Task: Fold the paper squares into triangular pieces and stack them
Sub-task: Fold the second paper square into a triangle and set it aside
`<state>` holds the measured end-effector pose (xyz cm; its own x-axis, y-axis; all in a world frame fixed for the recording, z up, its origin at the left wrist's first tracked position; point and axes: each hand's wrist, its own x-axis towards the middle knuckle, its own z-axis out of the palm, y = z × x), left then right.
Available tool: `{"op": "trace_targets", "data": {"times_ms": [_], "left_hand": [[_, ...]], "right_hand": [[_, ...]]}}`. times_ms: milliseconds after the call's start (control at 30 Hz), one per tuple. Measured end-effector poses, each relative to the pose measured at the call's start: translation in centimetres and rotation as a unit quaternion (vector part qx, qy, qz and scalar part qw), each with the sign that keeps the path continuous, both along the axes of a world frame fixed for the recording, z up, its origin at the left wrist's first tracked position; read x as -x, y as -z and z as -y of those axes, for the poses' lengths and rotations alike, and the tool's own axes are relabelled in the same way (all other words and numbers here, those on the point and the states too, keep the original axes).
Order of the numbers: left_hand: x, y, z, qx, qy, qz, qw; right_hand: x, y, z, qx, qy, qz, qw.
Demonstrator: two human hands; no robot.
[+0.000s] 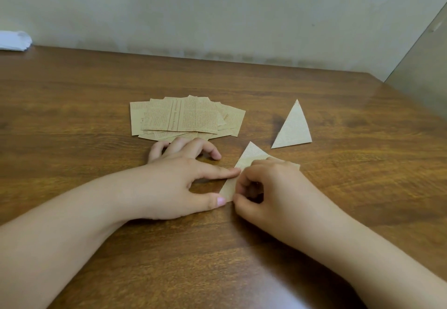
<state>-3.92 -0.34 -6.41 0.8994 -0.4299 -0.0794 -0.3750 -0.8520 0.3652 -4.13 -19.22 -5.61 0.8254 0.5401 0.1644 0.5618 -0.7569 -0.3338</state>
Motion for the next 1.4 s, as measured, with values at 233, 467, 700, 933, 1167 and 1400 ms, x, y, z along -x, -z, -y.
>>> {"op": "trace_targets", "data": {"times_ms": [233, 467, 700, 933, 1167, 1400], "left_hand": [[0.0, -0.3, 0.1, -0.018, 0.001, -0.016, 1.000], [-0.1, -0.6, -0.1, -0.025, 0.021, -0.034, 0.999], [-0.3, -1.8, -1.3, 0.001, 0.057, -0.112, 0.992], [0.5, -0.9, 0.0, 0.025, 0.005, 0.158, 0.987], [2.3, 0.1, 1.9, -0.007, 0.084, 0.203, 0.976], [1.7, 1.1, 1.4, -0.061, 0.094, 0.183, 0.977]], "right_hand": [[-1.1, -0.9, 4.0, 0.019, 0.115, -0.055, 0.992], [-2.5, -1.6, 7.6, 0.067, 0.155, -0.038, 0.985], [-2.6, -1.1, 9.9, 0.019, -0.114, -0.059, 0.992], [-1.7, 0.3, 8.3, 0.024, -0.135, 0.018, 0.990], [-0.6, 0.8, 6.5, 0.066, -0.143, 0.139, 0.978], [-1.6, 0.8, 7.3, -0.011, -0.174, 0.039, 0.984]]}}
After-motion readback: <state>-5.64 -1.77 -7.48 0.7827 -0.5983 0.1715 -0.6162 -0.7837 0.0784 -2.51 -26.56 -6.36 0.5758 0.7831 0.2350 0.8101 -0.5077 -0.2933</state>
